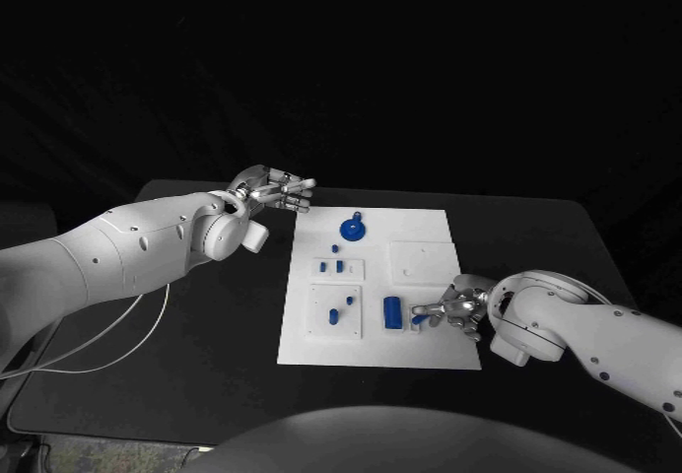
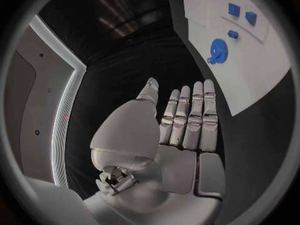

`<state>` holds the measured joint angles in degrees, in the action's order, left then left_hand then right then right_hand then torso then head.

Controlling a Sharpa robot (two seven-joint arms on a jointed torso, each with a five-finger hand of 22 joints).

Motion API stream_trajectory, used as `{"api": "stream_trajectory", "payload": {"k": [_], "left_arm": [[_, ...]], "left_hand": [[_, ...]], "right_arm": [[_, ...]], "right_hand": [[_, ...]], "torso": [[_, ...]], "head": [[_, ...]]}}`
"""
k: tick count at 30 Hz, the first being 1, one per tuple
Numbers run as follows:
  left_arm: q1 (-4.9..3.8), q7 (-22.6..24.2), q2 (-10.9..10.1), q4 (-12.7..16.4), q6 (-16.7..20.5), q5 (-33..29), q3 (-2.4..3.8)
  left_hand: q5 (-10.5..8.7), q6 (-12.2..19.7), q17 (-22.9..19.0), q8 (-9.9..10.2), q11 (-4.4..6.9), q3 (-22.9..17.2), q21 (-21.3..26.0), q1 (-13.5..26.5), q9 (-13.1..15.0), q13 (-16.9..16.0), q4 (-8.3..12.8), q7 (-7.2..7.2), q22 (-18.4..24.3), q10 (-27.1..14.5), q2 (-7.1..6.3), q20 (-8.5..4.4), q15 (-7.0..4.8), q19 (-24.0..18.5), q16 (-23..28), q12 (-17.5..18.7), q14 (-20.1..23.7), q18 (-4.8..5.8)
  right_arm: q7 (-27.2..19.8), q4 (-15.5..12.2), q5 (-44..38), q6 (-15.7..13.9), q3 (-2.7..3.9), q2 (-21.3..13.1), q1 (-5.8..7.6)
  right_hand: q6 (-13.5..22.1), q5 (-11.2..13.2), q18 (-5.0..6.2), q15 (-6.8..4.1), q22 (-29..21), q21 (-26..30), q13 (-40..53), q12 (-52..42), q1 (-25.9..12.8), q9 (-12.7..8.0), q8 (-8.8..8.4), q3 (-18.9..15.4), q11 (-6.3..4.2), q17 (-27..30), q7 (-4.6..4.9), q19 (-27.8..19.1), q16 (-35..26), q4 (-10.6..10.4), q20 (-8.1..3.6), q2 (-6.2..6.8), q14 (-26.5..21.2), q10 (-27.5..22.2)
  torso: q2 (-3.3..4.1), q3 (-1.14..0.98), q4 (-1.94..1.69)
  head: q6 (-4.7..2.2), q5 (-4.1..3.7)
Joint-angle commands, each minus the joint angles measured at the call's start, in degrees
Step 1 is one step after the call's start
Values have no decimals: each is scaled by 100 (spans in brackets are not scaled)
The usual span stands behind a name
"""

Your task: Assemble the parts on the task board

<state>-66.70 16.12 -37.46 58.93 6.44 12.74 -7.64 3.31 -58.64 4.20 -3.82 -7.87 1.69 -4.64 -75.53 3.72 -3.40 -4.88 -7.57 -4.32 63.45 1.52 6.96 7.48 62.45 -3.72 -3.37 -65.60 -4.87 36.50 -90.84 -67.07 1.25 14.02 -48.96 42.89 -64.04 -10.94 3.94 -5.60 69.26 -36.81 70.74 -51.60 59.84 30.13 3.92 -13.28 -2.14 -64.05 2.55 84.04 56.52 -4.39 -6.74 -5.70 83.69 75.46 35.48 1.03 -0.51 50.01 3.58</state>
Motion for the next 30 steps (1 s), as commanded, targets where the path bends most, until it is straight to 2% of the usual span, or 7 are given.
{"api": "stream_trajectory", "payload": {"k": [1, 8, 12, 14, 16, 24, 30], "left_arm": [[-2, 9, 8, 14, -92, 13, 3], [-2, -8, 13, 14, -108, 14, 3], [-2, -17, 14, 14, -113, 15, 3], [-2, -22, 16, 13, -116, 16, 3], [-2, -25, 18, 13, -119, 18, 2], [-2, -42, 16, 17, -128, 25, 2], [-2, -53, 13, 22, -132, 36, 2]], "left_hand": [[-12, 5, 9, 19, -7, -14, 25, 10, -4, -3, -13, -19, 6, -45, -19, -13, -4, -34, 18, -6, 47, -1], [-12, 6, 9, 20, -6, -13, 25, 14, -4, -3, -19, -21, 6, -44, -18, -12, -4, -34, 18, -6, 47, 0], [-11, 10, 9, 21, -6, -14, 25, 12, -4, -3, -19, -25, 6, -45, -16, -13, -4, -33, 18, -6, 46, 0], [-9, 13, 10, 22, -7, -14, 24, 10, -5, -3, -19, -30, 6, -46, -14, -13, -5, -33, 18, -6, 45, -1], [-9, 13, 10, 22, -7, -14, 24, 10, -5, -3, -19, -30, 6, -46, -14, -13, -5, -33, 18, -6, 45, -1], [-9, 13, 10, 22, -7, -14, 24, 10, -5, -3, -19, -30, 6, -46, -14, -13, -5, -33, 18, -6, 45, -1], [-10, 17, 9, 20, -7, -14, 24, 9, -4, -3, -20, -37, 6, -46, -7, -13, -5, -32, 18, -6, 45, 0]], "right_arm": [[151, 29, 2, -115, -8, 29, -12], [176, 73, -14, -120, -9, 119, -12], [188, 84, -48, -134, -10, 160, -12], [193, 87, -69, -144, -11, 183, -12], [197, 92, -86, -150, -12, 206, -12], [212, 113, -153, -195, -15, 251, -12], [201, 117, -190, -273, -16, 248, -12]], "right_hand": [[-47, -226, 80, 27, 2, -21, -9, -31, 53, -37, -27, -7, 16, 11, 6, 277, 15, 151, 16, -75, -17, 27], [-100, -167, 68, 21, 7, -25, -11, -41, 161, -90, -28, 413, 9, 15, -5, 277, 22, 661, 12, -114, -18, 33], [-136, 493, 53, 6, 11, -30, -10, -34, 291, -135, -30, 1179, -6, 15, -36, 278, 17, 904, -1, 65, -17, 34], [-189, 782, 45, 5, 9, -23, -6, -28, 141, -196, -26, 2490, -3, 10, -47, 279, 15, 760, -14, 660, -17, 36], [-200, 773, 44, 11, 13, -28, -2, -31, 60, -176, -20, 3048, -18, 11, -38, 278, 14, 687, -2, 956, -15, 43], [-205, 158, 39, 0, 16, -27, 4, -33, 211, -165, -27, 3098, -29, 15, -57, 277, 14, 990, -9, 928, -15, 35], [-245, -438, 24, -16, 18, -28, 4, -21, 365, -146, -18, 3399, -60, 30, -74, 278, -3, 1469, -24, 666, -17, 14]], "torso": [[2, 0, -2], [0, 1, -2], [0, 1, -3], [1, 1, -3], [1, 2, -3], [0, 1, -4], [0, -1, 0]], "head": [[-1, 3], [-1, 0], [-1, -4], [-1, -10], [-1, -14], [-1, -9], [-1, 3]]}}
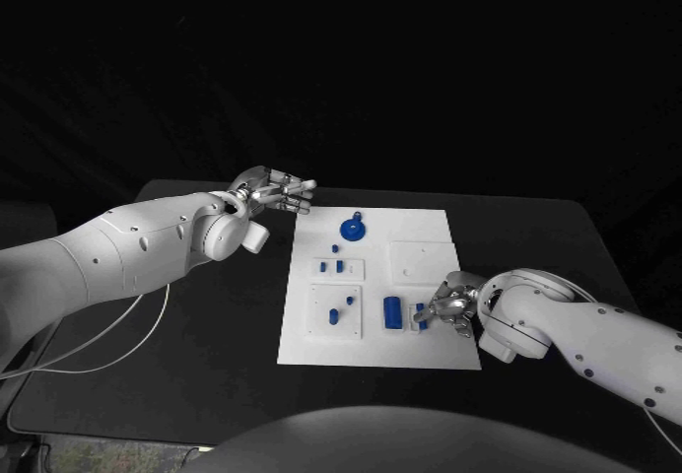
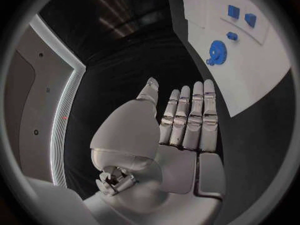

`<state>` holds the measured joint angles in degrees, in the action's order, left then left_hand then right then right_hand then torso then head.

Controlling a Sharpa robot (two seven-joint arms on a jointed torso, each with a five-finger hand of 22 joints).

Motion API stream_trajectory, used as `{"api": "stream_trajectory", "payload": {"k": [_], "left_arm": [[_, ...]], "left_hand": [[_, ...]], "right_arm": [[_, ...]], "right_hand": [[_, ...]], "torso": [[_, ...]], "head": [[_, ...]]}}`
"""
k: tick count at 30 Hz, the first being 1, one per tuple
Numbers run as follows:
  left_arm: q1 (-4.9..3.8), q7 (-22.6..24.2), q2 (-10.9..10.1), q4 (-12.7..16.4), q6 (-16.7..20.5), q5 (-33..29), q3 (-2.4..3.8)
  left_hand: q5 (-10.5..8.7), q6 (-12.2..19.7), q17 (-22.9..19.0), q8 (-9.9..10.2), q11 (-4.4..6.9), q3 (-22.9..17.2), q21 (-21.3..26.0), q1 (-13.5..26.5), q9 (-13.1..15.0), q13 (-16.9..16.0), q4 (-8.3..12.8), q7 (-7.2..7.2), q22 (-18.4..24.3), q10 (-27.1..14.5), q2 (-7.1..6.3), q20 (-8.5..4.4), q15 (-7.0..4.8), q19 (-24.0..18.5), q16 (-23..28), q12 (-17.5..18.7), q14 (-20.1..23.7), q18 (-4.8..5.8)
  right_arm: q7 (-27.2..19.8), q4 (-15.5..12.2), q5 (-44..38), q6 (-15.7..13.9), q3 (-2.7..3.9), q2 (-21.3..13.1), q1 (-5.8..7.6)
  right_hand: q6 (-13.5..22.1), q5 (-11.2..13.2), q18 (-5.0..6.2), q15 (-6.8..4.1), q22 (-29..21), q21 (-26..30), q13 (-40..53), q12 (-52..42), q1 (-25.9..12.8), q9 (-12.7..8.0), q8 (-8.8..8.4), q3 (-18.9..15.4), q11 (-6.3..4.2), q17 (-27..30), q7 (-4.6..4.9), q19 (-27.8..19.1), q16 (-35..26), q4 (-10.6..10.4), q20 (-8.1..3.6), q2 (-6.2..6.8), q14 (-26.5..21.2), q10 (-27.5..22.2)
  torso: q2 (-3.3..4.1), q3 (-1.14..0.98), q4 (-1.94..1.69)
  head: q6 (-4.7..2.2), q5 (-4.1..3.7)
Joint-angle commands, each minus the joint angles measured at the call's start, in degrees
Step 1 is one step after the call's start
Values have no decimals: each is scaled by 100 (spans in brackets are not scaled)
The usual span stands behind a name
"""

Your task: Assemble the parts on the task board

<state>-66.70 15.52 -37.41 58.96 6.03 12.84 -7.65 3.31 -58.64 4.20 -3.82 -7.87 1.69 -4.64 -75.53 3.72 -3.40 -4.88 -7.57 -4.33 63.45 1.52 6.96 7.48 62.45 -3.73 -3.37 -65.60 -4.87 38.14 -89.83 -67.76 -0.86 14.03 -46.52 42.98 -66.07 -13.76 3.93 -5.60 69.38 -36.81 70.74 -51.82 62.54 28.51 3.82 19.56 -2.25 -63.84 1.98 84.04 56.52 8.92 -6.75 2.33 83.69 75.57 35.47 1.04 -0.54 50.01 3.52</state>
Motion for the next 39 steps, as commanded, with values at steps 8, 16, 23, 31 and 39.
{"api": "stream_trajectory", "payload": {"k": [8, 16, 23, 31, 39], "left_arm": [[-2, -12, -1, 23, -95, 36, 3], [-2, -22, -7, 25, -97, 42, 3], [-2, -37, -12, 27, -98, 50, 3], [-2, -51, -16, 29, -105, 56, 1], [-2, -58, -9, 31, -110, 57, 1]], "left_hand": [[-9, 17, 10, 20, -10, -12, 25, 7, -4, -3, -17, -39, 7, -60, -8, -12, -4, -33, 18, -5, 47, 0], [-9, 17, 10, 20, -10, -12, 25, 7, -4, -3, -17, -39, 7, -60, -8, -12, -4, -33, 18, -5, 47, 0], [-9, 70, 12, 20, -16, -14, 25, 0, -4, -3, -10, -42, 7, -79, -9, -11, -2, -35, 18, -5, 45, -2], [-10, 62, 12, 18, -18, -14, 25, 4, -4, -3, -12, -44, 7, -82, -11, -10, -2, -35, 18, -6, 47, -2], [-10, 77, 13, 22, -21, -13, 24, 4, -6, -3, -12, -68, 7, -89, -16, -11, -2, -34, 17, -5, 45, -3]], "right_arm": [[-35, 18, -115, -200, -17, -36, -23], [-76, -7, 74, -328, -14, -99, -23], [-105, -40, 318, -391, 13, -159, -23], [-69, -136, 528, -122, 29, -174, -23], [-43, -187, 531, 45, 30, -140, -23]], "right_hand": [[-54, -285, 10, -4, 24, -45, -25, 26, -16, 508, 5, 734, -44, 50, 33, 277, -29, 612, -15, -272, -17, 35], [-108, -450, 10, 0, 56, -66, -19, 8, -91, 790, -7, 1089, -50, 83, 39, 275, -24, 689, -10, -181, -18, 74], [-149, -538, 6, -6, 51, -45, -33, 36, -127, 835, -8, 1132, -58, 125, 25, 275, -59, 688, -16, -143, -25, 73], [-162, -624, -1, -6, 49, -26, -39, 56, -132, 861, -8, 1084, -61, 138, 17, 271, -60, 688, -16, -121, -23, 70], [-179, -607, -12, -7, 54, -14, -37, 49, -95, 938, -5, 875, -68, 138, -8, 274, -50, 681, -18, -130, -22, 88]], "torso": [[3, -5, 6], [2, -6, 7], [-4, -2, 10], [3, -2, 3], [1, 1, -2]], "head": [[-1, 12], [-1, 15], [-1, 22], [-1, 18], [-1, 16]]}}
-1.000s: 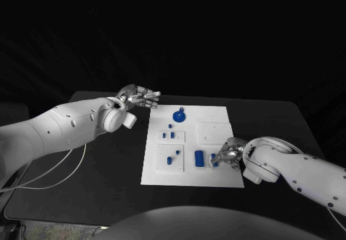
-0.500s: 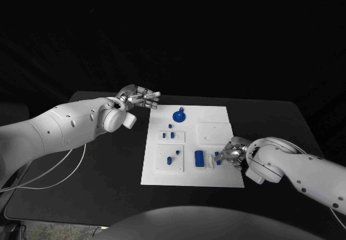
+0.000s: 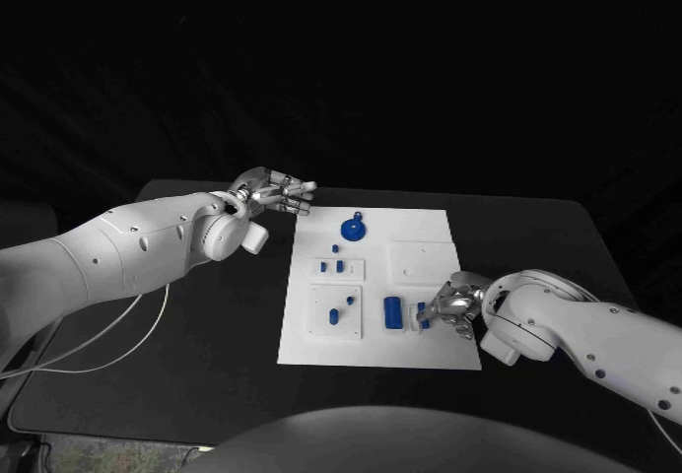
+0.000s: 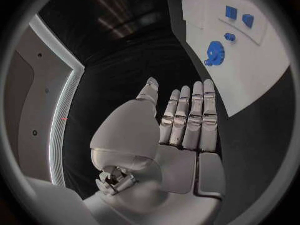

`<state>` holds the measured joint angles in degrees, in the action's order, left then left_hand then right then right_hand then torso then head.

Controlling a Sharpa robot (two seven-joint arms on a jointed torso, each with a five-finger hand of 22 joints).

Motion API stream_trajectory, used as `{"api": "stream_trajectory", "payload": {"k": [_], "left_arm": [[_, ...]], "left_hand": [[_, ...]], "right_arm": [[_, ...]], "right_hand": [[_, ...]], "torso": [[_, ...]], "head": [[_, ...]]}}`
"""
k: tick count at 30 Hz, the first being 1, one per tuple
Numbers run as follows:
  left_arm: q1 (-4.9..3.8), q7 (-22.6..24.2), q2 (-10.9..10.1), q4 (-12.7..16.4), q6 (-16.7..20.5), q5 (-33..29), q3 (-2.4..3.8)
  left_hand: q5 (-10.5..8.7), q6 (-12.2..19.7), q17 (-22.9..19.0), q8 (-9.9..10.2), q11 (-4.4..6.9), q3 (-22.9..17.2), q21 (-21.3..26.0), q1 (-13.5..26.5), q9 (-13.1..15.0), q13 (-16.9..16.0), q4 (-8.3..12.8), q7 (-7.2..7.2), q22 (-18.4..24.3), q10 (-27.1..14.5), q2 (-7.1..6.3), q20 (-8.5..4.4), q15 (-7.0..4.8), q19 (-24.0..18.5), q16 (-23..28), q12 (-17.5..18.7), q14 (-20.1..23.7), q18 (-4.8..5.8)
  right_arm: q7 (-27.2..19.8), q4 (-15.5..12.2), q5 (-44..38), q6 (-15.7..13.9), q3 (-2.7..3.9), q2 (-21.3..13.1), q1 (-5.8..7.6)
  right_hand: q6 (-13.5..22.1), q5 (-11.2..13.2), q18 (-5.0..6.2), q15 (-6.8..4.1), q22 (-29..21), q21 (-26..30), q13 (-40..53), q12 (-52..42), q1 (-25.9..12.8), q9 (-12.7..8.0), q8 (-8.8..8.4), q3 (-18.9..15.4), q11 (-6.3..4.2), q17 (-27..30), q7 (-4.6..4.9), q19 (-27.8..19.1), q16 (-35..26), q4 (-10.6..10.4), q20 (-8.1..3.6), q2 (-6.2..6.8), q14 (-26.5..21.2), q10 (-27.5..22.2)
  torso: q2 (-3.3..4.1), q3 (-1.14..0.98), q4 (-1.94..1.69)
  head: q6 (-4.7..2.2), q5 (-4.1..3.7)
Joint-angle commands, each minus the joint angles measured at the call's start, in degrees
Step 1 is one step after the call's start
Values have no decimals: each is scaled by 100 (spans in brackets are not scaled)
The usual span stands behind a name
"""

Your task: Assemble the parts on the task board

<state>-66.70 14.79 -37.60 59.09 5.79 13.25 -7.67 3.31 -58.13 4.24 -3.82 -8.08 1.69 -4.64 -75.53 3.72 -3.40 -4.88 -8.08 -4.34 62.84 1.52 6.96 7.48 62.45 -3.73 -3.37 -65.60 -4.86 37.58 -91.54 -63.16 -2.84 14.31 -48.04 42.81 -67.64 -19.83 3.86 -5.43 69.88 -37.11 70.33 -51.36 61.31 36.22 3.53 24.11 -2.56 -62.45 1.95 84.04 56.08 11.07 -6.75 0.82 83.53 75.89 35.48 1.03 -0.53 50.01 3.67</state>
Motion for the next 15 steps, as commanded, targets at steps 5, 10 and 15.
{"api": "stream_trajectory", "payload": {"k": [5, 10, 15], "left_arm": [[-2, 13, 10, 18, -86, 16, 3], [-2, 15, 13, 20, -89, 16, 2], [-2, 15, 13, 21, -90, 16, 2]], "left_hand": [[-10, 25, 7, 19, 0, -14, 25, 3, -5, -4, -11, -9, 7, -30, -18, -9, -1, -35, 17, -7, 46, -3], [-11, 20, 7, 18, 0, -14, 25, 10, -4, -3, -17, -11, 7, -33, -17, -9, -1, -35, 18, -6, 46, -4], [-11, 20, 7, 18, 0, -14, 25, 10, -4, -3, -17, -11, 7, -33, -17, -9, -1, -35, 18, -6, 46, -4]], "right_arm": [[23, -11, 26, 290, 1, 42, -6], [34, 28, -27, 303, -1, 71, -6], [32, 51, -70, 284, -1, 93, -6]], "right_hand": [[-29, -1, -8, -26, 4, 22, 7, 1, 31, 189, 23, 389, -40, -3, -12, 273, -1, 468, -19, 17, -6, 59], [-34, -2, -8, -27, 3, 26, 3, 10, 32, 200, 25, 380, -41, -1, -16, 272, -2, 469, -20, 19, -8, 55], [-34, 0, -9, -27, 4, 26, 3, 9, 32, 203, 24, 377, -42, -2, -17, 272, -1, 468, -20, 19, -7, 56]], "torso": [[1, 3, -6], [-1, 5, 0], [1, 0, -2]], "head": [[-1, 8], [-1, 15], [-1, 21]]}}
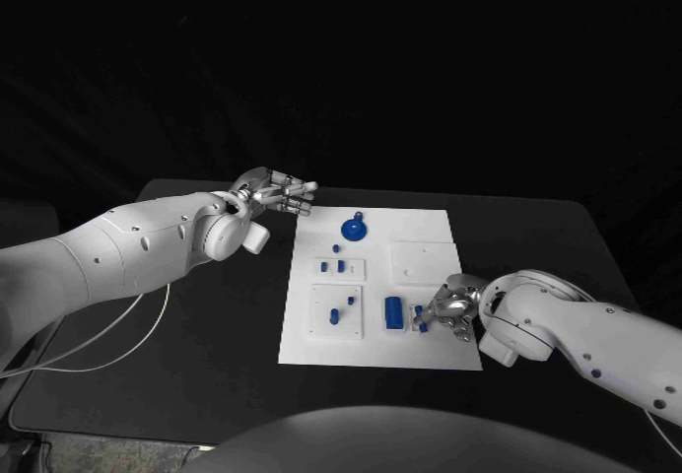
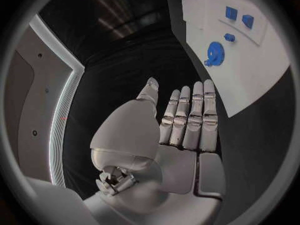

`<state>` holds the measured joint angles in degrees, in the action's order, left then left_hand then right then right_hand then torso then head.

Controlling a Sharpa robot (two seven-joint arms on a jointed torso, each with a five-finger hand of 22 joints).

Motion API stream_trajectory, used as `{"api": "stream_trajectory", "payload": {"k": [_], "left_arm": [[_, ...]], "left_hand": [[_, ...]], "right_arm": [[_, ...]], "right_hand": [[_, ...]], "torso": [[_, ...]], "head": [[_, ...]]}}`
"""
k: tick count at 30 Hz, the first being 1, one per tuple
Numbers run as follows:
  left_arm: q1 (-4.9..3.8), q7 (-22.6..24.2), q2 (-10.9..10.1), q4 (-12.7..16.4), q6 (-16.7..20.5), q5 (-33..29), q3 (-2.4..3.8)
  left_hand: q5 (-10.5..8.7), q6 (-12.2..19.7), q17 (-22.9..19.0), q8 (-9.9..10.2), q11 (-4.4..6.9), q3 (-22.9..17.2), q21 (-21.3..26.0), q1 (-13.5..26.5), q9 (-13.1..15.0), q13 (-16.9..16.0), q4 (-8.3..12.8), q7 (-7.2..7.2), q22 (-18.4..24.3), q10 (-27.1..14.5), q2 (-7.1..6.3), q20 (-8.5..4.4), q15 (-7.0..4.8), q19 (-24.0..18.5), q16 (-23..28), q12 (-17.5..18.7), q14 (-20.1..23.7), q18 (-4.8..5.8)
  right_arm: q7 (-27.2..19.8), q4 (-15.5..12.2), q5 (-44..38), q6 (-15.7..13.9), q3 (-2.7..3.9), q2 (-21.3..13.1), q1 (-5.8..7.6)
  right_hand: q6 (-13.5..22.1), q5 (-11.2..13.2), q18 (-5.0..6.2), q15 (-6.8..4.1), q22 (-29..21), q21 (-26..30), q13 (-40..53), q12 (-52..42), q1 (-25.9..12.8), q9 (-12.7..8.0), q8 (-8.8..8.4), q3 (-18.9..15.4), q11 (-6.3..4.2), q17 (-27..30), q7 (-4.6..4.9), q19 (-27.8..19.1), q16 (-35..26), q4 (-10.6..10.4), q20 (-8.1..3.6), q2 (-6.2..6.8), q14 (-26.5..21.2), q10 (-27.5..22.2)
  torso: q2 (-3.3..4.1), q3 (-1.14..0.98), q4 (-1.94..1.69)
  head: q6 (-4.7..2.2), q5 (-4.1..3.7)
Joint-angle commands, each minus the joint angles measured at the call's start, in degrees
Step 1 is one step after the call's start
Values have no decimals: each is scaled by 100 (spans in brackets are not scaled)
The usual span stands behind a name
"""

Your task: Assemble the parts on the task board

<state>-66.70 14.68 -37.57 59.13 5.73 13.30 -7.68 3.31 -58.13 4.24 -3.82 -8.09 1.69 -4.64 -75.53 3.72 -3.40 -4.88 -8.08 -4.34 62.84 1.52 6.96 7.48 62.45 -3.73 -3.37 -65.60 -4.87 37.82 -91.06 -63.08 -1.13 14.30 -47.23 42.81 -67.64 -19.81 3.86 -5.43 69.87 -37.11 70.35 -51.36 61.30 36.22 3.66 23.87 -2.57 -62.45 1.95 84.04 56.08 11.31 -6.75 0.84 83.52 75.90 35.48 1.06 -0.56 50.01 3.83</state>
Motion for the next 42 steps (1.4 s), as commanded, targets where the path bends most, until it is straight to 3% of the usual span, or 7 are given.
{"api": "stream_trajectory", "payload": {"k": [1, 13, 17, 21, 25, 30, 42], "left_arm": [[-2, 25, 9, 18, -84, 10, 3], [-2, 19, 11, 19, -84, 10, 3], [-2, 17, 11, 18, -84, 10, 3], [-2, 4, 10, 18, -102, 15, 3], [-2, -6, 7, 19, -113, 23, 3], [-2, -22, 6, 19, -103, 36, 3], [-2, -37, 26, 3, -99, 47, 1]], "left_hand": [[-11, 20, 8, 18, 0, -14, 25, 10, -4, -3, -17, -11, 8, -33, -17, -9, -1, -35, 18, -6, 46, -4], [-11, 20, 8, 18, 0, -14, 25, 10, -4, -3, -17, -11, 8, -33, -17, -9, -1, -35, 18, -6, 46, -4], [-12, 27, 8, 19, -2, -14, 25, 14, -5, -3, -25, -15, 8, -36, -24, -9, 0, -37, 18, -6, 48, -3], [-14, 39, 8, 21, -5, -15, 26, 14, -5, -3, -26, -37, 8, -45, -30, -8, 1, -38, 18, -5, 48, -3], [-14, 36, 7, 19, -10, -17, 27, 15, -5, -3, -27, -40, 9, -56, -29, -6, 4, -41, 19, -5, 56, -3], [-12, 60, 8, 21, -14, -21, 29, 12, -5, -3, -21, -49, 9, -69, -35, -3, 7, -47, 19, -6, 64, -4], [-12, 74, 9, 21, -17, -24, 30, 14, -5, -3, -20, -50, 9, -78, -37, 0, 9, -52, 18, -6, 70, -4]], "right_arm": [[5, 5, -83, 105, 0, 17, -6], [-23, 37, -105, 29, -1, 63, -6], [-28, 50, -110, 24, -1, 75, -5], [-39, 69, -109, 23, -2, 91, -5], [-49, 83, -105, 19, -2, 98, -5], [-67, 95, -91, -31, -3, 108, -5], [-128, 85, -74, -15, -3, 101, -5]], "right_hand": [[-34, 4, -9, -29, 5, 27, 3, 8, 33, 221, 10, 389, -43, -2, -21, 273, 0, 440, -22, 18, -7, 57], [-16, 292, -20, -41, -1, 38, 15, -4, 46, 235, 5, 114, -67, 1, -110, 276, -1, 321, -32, 23, -6, 62], [-58, 604, -30, -53, -7, 41, 35, -24, 30, 75, -5, -103, -83, 1, -151, 277, -2, 192, -44, 18, -5, 47], [-113, 641, -37, -56, -13, 40, 47, -38, -11, -136, -4, -235, -80, -2, -160, 279, -2, 58, -50, 72, -5, 42], [-165, 1111, -34, -54, -23, 43, 53, -49, -40, -311, -3, -516, -76, -9, -148, 280, 1, -164, -51, 104, -4, 49], [-185, 1339, -24, -53, -34, 46, 49, -41, -108, -423, 0, -649, -64, -20, -132, 278, 6, -525, -51, 229, -2, 50], [-211, 1553, -10, -45, -54, 40, 47, -38, -133, -390, 3, -503, -50, -26, -109, 277, -10, -1196, -42, 605, -1, 53]], "torso": [[1, -4, 2], [-1, -3, 3], [0, -2, 3], [-1, -2, 4], [0, -2, 4], [0, -3, 3], [0, -5, 6]], "head": [[-1, 5], [-1, 13], [-1, 13], [-1, 16], [-1, 18], [-1, 14], [-1, 4]]}}
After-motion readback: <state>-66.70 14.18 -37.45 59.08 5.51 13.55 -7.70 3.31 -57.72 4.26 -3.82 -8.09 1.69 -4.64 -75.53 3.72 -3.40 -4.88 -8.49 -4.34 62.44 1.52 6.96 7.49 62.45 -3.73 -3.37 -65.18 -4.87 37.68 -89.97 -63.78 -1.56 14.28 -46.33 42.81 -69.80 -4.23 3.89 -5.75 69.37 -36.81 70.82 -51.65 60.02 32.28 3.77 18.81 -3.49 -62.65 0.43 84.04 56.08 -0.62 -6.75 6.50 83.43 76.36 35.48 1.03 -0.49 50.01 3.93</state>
